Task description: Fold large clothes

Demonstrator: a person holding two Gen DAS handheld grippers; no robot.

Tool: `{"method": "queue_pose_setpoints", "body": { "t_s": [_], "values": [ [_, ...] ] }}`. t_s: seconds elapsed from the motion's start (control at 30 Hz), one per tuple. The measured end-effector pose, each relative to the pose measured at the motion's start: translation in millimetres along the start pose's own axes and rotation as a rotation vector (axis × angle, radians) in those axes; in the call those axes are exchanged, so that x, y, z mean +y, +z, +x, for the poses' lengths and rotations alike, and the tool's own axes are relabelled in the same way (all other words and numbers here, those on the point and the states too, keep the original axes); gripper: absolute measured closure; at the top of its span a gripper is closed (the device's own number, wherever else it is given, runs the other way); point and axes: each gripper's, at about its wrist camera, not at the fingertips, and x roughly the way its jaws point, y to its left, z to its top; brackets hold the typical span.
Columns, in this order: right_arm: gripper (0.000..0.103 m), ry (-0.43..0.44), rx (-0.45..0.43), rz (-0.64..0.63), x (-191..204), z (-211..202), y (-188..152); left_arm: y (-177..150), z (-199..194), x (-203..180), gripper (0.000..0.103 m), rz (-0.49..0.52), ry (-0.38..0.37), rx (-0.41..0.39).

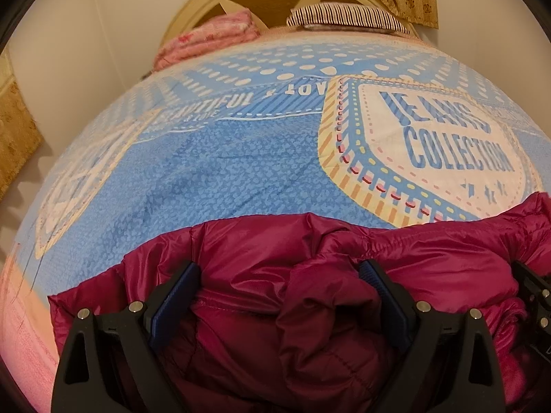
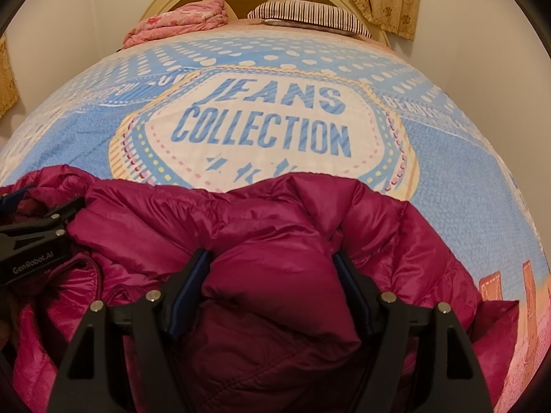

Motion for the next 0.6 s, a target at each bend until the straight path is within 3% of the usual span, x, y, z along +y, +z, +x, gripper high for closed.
{"method": "queue_pose_setpoints", "body": {
  "t_s": [0.07,0.23,0.33,0.6],
  "values": [
    [0.019,0.007,0.012,0.003,-4.7,-7.3,0.8,4.5,-10.9,7.5,0.008,-0.005,-0.038,0.018],
    [0.013,-0.01,-0.063,0.029,-22.7,-62.6,-9.4,-7.4,-70.1,32.7,0.008,-0.003,-0.074,-0.039],
    [0.013,-0.021,-0.065,0.046,-31.9,-83.6,-25.8,-31.5,-93.5,38.7,0.008,0.01,-0.092,-0.031],
    [0.013,0.0,-0.034,0.046,-36.6,-116.7,-85.9,-109.1,-139.5,44.5,0.008,0.043,-0.058,-0.064]
  ]
}}
